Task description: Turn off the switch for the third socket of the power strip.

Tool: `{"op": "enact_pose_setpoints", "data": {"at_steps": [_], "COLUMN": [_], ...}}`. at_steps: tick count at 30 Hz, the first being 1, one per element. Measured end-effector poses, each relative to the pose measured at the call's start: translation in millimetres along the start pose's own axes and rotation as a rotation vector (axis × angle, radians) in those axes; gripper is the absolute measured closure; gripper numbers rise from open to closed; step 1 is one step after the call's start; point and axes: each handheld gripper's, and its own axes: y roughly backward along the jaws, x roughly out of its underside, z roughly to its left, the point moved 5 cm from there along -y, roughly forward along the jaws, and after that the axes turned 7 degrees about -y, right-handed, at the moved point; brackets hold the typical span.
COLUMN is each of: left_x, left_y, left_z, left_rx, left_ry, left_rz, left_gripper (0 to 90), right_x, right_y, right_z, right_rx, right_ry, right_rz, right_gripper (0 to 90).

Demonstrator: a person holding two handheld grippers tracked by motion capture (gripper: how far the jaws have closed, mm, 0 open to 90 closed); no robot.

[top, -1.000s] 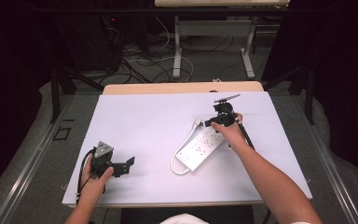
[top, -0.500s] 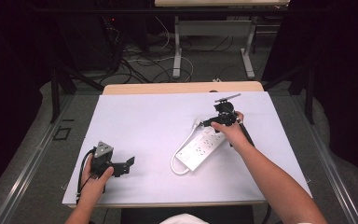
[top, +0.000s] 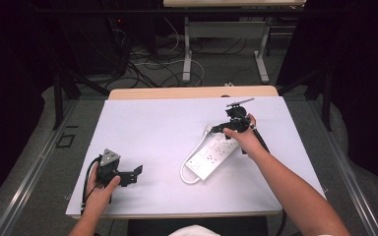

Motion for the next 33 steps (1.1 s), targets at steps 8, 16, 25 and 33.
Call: {"op": "enact_pose_setpoints", "data": {"at_steps": [8, 16, 25, 33], "left_x": [-0.2, -0.2, 0.0, 0.0], "left_y": [-0.1, -0.4, -0.1, 0.2], "left_z": [0.1, 0.0, 0.1, 1.1], "left_rx": [0.001, -0.001, -0.003, -0.008], "left_ry": [0.001, 0.009, 0.012, 0.006], "left_rz": [0.002, -0.01, -0.008, -0.007], "left_gripper": [1.0, 1.0, 1.0, 1.0], "right_x": [-5.4, -6.0, -4.3, -0.4], "right_y": [5.4, 7.9, 21.1, 40.8], "right_z": [4.3, 7.5, 9.5, 5.6], "right_rx": [0.009, 0.012, -0.003, -0.007], "right_ry": [0.024, 0.034, 0.051, 0.071], "right_rz": [0.004, 0.002, -0.005, -0.017], "right_gripper": [0.0, 0.0, 0.0, 0.0]}}
